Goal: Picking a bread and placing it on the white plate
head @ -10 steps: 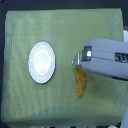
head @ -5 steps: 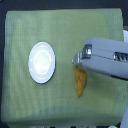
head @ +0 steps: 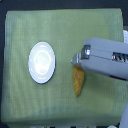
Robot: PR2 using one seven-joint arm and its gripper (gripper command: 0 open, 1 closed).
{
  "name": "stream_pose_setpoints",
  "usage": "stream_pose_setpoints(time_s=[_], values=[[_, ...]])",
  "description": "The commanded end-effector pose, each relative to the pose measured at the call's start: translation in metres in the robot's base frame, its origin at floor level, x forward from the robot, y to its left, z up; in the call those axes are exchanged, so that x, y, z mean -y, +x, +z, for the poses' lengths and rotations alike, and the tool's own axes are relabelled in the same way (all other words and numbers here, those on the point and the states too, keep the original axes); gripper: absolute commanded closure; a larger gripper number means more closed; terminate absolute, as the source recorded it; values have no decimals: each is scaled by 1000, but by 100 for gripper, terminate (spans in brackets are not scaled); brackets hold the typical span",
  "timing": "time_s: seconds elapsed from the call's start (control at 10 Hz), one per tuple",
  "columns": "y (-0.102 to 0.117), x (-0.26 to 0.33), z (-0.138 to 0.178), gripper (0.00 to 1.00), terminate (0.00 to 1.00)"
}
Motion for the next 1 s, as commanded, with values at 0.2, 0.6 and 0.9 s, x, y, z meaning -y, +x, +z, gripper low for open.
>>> stream_pose_setpoints(time_s=[0.2, 0.6, 0.9], values=[[-9, -33, 1, 100, 0], [3, -28, 11, 100, 0], [8, -22, 15, 100, 0]])
